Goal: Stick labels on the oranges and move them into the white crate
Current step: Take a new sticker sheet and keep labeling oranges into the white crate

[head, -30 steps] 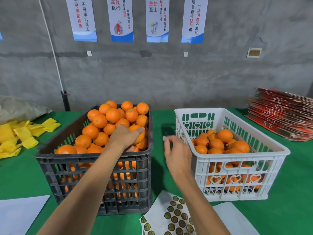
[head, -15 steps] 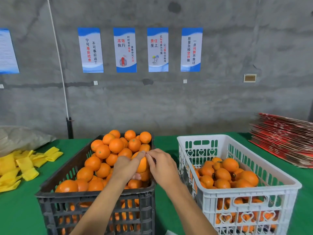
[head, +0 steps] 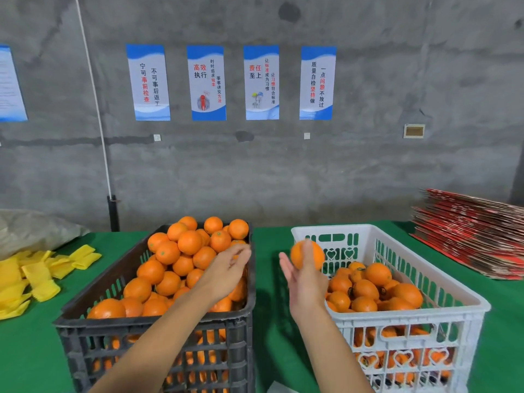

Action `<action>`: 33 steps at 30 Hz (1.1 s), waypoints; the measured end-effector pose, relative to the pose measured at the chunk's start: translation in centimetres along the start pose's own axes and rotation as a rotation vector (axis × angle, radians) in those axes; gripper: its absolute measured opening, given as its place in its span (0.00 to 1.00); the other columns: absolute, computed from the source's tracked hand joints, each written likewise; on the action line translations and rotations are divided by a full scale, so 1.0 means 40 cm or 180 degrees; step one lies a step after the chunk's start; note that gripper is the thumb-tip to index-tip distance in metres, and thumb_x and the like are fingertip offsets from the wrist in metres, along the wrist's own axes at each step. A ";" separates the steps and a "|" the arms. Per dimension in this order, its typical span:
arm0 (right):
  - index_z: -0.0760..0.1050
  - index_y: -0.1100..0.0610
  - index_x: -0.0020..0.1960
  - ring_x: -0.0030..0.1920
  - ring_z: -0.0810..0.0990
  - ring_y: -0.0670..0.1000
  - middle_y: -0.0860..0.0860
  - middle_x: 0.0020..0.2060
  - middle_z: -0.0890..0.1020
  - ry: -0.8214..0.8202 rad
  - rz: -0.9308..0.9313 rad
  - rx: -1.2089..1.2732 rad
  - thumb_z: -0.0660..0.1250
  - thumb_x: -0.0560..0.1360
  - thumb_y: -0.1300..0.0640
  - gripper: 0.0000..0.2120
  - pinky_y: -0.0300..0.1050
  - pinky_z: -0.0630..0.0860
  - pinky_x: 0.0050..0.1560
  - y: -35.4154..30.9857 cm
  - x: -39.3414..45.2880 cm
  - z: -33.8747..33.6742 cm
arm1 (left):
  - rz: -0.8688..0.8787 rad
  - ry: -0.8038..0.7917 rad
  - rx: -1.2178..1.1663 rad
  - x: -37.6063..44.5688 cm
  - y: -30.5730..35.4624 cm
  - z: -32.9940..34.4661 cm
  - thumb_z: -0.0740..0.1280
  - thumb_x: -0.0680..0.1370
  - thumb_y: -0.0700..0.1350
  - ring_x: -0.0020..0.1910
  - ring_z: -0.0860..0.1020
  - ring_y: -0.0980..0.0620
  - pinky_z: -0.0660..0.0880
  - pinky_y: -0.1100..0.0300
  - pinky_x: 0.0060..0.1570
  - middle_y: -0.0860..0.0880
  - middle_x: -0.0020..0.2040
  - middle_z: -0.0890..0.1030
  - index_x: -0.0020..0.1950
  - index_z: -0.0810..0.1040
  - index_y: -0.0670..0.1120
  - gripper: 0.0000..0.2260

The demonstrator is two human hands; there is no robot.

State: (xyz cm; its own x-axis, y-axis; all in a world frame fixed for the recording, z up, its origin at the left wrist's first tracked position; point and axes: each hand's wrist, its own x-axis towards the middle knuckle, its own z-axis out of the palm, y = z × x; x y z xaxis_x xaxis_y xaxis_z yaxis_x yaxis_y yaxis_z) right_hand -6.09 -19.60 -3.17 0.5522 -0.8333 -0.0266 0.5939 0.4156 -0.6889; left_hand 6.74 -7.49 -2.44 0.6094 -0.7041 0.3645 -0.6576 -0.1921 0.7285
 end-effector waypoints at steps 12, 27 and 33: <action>0.61 0.51 0.78 0.57 0.85 0.58 0.54 0.73 0.72 -0.0258 0.0027 -0.0256 0.59 0.86 0.53 0.22 0.60 0.75 0.68 0.003 0.001 -0.038 | -0.2385 -0.1631 0.2670 0.146 -0.192 -0.071 0.68 0.79 0.61 0.79 0.60 0.38 0.66 0.44 0.73 0.42 0.83 0.52 0.83 0.44 0.41 0.46; 0.67 0.48 0.71 0.53 0.87 0.60 0.53 0.63 0.81 -0.0531 0.0218 -0.0364 0.61 0.85 0.54 0.15 0.55 0.81 0.53 0.118 0.016 -0.076 | -0.2809 -0.0690 0.0894 0.173 -0.277 -0.094 0.77 0.62 0.71 0.64 0.73 0.40 0.83 0.44 0.50 0.41 0.80 0.57 0.81 0.33 0.52 0.66; 0.67 0.48 0.71 0.52 0.87 0.60 0.52 0.62 0.82 -0.0487 0.0246 -0.0386 0.60 0.85 0.54 0.15 0.52 0.84 0.48 0.132 0.010 -0.087 | -0.2865 -0.0425 0.0674 0.167 -0.295 -0.109 0.80 0.62 0.67 0.58 0.78 0.41 0.84 0.48 0.40 0.40 0.75 0.65 0.81 0.33 0.50 0.68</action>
State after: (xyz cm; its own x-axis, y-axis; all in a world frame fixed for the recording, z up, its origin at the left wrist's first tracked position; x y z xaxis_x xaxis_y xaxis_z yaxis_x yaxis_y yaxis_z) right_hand -4.77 -19.03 -9.33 0.6813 -0.7317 0.0213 0.4766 0.4214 -0.7715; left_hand 20.49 -6.94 -6.07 0.8814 -0.3001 -0.3649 -0.0378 -0.8147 0.5787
